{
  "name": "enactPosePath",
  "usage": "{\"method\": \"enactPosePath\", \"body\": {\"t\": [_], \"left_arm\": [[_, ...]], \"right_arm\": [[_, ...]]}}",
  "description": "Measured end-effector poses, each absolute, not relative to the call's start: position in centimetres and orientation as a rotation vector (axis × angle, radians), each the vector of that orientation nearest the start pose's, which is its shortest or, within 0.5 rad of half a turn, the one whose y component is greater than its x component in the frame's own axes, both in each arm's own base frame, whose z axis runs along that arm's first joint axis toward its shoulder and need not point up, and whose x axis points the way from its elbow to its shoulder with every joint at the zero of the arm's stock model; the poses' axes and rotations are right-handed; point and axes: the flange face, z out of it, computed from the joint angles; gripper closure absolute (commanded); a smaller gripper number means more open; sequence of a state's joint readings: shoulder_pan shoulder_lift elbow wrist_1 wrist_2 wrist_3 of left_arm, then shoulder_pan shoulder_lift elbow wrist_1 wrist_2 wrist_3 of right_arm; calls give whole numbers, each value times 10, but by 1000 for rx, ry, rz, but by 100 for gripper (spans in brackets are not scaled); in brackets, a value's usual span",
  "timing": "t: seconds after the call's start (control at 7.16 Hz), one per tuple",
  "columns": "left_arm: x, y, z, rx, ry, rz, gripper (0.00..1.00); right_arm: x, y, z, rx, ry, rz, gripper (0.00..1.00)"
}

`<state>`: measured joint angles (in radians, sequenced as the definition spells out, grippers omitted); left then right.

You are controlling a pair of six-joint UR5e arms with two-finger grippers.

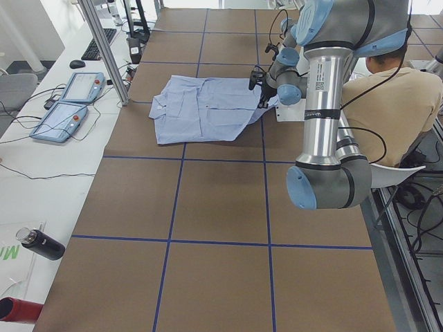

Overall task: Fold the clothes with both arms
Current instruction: 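Lift the hem corners with both grippers and carry them toward the collar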

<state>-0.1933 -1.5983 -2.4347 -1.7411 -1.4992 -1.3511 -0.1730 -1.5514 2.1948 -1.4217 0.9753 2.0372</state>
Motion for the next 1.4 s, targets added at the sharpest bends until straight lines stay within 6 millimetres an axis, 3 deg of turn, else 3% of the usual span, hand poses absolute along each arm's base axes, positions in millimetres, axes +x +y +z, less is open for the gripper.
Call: {"method": "enactPosePath", "body": {"t": [0.14, 0.42, 0.56, 0.7, 0.84, 1.12, 1.26, 1.4], "left_arm": [[359, -213, 235, 284, 1048, -12, 100], [351, -213, 215, 290, 1099, -3, 100], [336, -214, 202, 285, 1136, 16, 100], [320, -221, 194, 290, 1159, 43, 100], [311, -239, 192, 326, 1149, 54, 100], [315, -299, 186, 416, 1071, 15, 100], [321, -318, 181, 427, 1047, -1, 100], [317, -317, 175, 404, 1056, 11, 100]], "right_arm": [[-441, -131, 310, 272, -922, 528, 100], [-347, -179, 244, 185, -924, 548, 100], [-296, -198, 215, 140, -951, 542, 100], [-262, -213, 197, 108, -971, 531, 100], [-257, -226, 192, 104, -960, 529, 100], [-288, -269, 180, 156, -937, 531, 100], [-288, -278, 173, 170, -940, 529, 100], [-284, -262, 165, 151, -946, 487, 100]]}}
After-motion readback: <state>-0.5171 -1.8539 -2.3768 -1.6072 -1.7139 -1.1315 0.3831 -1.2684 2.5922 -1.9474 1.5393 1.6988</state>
